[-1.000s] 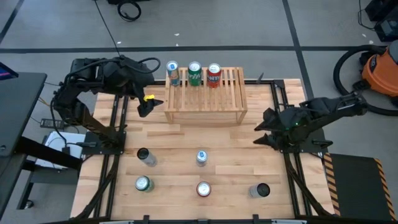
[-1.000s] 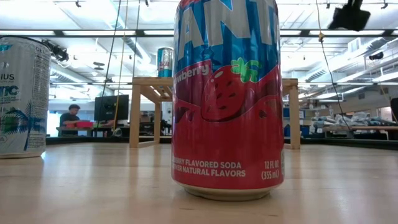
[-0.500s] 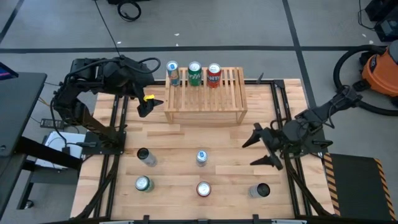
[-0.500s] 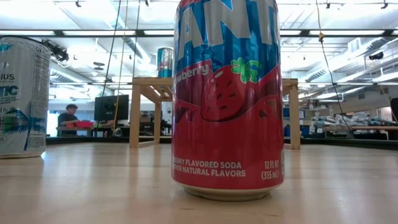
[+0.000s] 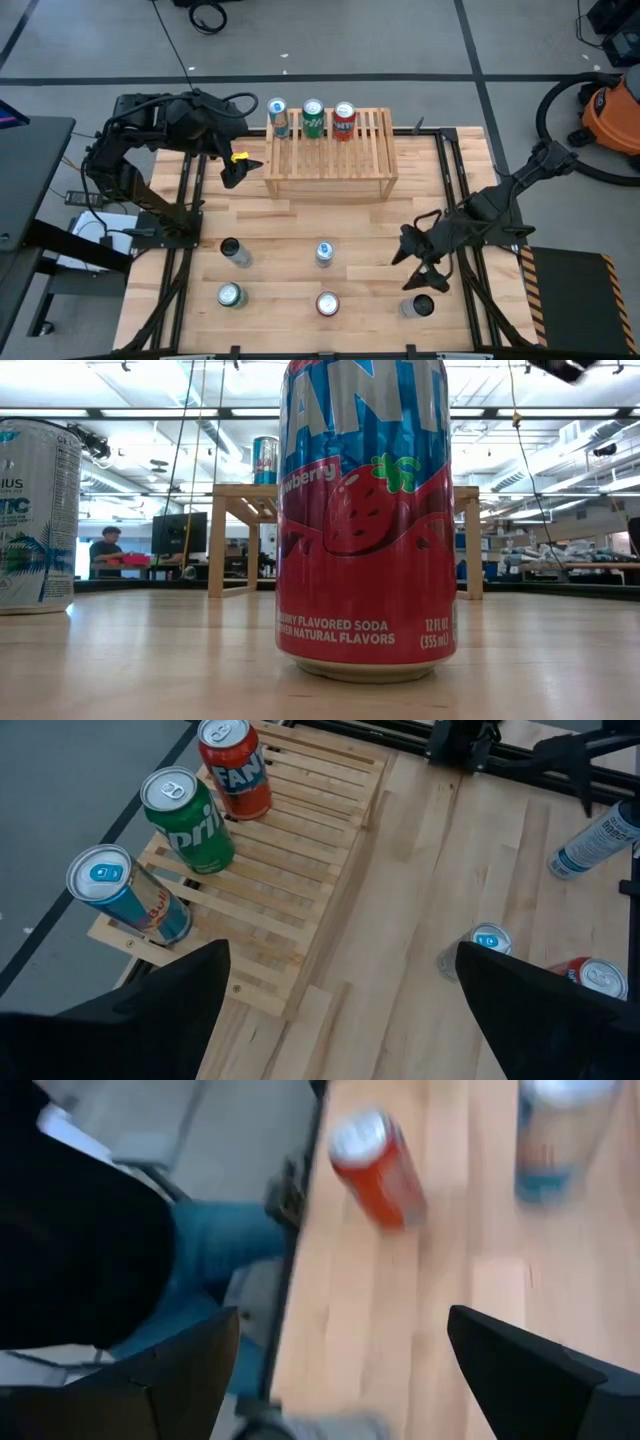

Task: Place canned beverage on shelf
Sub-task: Put the right white soda can on the shelf

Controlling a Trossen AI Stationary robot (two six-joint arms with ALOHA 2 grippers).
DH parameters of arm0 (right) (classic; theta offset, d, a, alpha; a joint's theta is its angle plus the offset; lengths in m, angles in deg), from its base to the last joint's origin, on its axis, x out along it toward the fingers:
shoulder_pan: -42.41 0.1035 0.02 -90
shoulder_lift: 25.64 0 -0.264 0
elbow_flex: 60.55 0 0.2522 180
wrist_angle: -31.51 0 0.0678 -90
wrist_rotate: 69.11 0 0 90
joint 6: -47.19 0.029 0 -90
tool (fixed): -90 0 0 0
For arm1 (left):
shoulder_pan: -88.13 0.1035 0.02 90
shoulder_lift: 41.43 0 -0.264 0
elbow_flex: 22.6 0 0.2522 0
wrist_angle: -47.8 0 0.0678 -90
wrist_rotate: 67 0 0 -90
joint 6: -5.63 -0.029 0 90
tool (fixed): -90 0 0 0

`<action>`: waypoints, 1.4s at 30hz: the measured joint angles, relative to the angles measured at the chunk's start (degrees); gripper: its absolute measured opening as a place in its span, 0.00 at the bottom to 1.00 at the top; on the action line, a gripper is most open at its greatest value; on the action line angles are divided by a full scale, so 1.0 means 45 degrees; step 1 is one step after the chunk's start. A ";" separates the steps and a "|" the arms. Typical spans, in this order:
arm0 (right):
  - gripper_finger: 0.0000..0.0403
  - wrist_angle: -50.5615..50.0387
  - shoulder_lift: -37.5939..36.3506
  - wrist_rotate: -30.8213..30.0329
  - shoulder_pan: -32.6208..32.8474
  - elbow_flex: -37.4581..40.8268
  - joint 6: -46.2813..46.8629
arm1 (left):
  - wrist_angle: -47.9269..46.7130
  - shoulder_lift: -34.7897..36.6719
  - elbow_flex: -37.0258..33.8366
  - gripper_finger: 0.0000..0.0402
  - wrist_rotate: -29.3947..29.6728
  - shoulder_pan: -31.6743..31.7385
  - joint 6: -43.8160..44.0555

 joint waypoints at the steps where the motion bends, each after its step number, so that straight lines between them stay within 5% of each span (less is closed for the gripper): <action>1: 0.91 -0.0325 0.0064 0.0004 0.0123 0.0000 0.0325 | 0.0000 -0.0004 0.0000 0.97 0.0000 0.0013 -0.0002; 10: 0.91 -0.1366 0.0004 0.0021 0.1885 -0.1036 0.1115 | 0.0000 -0.0181 0.0000 0.97 0.0015 0.0016 0.0026; 22: 0.90 -0.5571 0.0295 -0.4055 0.5486 -0.1987 0.3537 | 0.0011 -0.0453 0.0000 0.97 0.0029 0.0016 0.0504; 42: 0.90 -0.4887 0.2271 -0.3421 0.5795 -0.1991 0.6113 | 0.0057 -0.0436 0.0000 0.97 0.0177 0.0016 0.1031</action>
